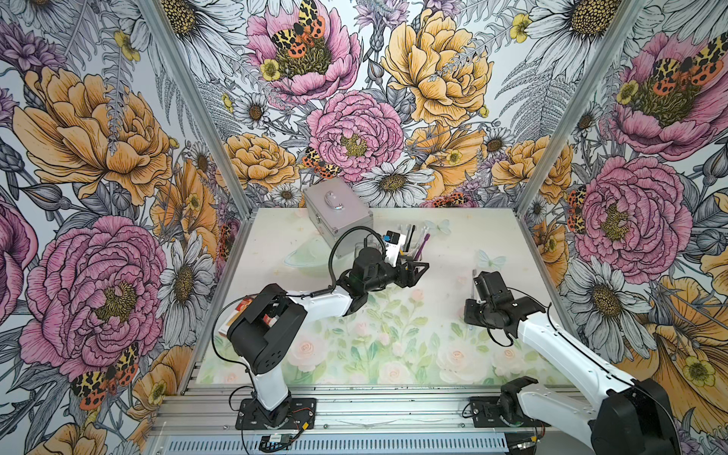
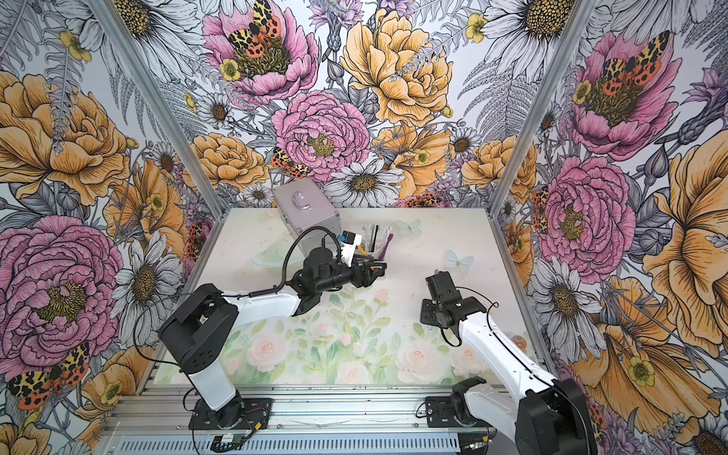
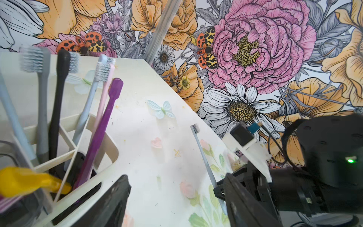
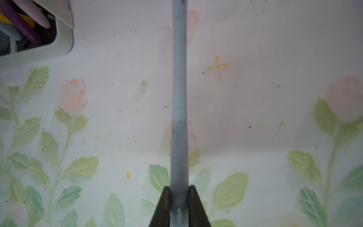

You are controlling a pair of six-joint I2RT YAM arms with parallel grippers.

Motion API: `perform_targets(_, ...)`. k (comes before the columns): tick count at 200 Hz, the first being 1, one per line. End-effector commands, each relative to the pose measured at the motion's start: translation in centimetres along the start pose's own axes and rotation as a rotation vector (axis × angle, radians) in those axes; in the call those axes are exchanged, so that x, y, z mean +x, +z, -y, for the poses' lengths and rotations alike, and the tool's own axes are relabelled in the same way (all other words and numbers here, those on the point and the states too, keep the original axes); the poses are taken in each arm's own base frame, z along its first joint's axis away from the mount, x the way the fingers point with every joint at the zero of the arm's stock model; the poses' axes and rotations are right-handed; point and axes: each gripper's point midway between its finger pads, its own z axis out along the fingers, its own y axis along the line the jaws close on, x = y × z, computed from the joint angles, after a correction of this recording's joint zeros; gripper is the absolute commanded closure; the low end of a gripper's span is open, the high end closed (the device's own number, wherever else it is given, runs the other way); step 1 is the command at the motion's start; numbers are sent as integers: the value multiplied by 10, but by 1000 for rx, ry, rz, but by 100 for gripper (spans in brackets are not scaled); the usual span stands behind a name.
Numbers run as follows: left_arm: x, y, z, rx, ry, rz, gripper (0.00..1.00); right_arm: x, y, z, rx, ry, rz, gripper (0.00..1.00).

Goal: Place the toothbrush into the toothbrush holder
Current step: Pick up the toothbrush from the center of the board.

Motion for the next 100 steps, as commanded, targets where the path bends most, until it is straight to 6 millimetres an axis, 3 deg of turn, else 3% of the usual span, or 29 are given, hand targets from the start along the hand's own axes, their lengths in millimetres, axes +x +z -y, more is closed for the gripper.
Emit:
perform_targets(1,3,12,10,80,-47,-41,23,-9,-9,-5,-17,-49,61,100)
perform_targets(41,19,38,23,127,-78,-102,23,-15,-22,-15,-56,-93,112,100)
perform_targets(100,40,60,25,96,-82,-162,23,-21,-47,-30,-144,-120,197,100)
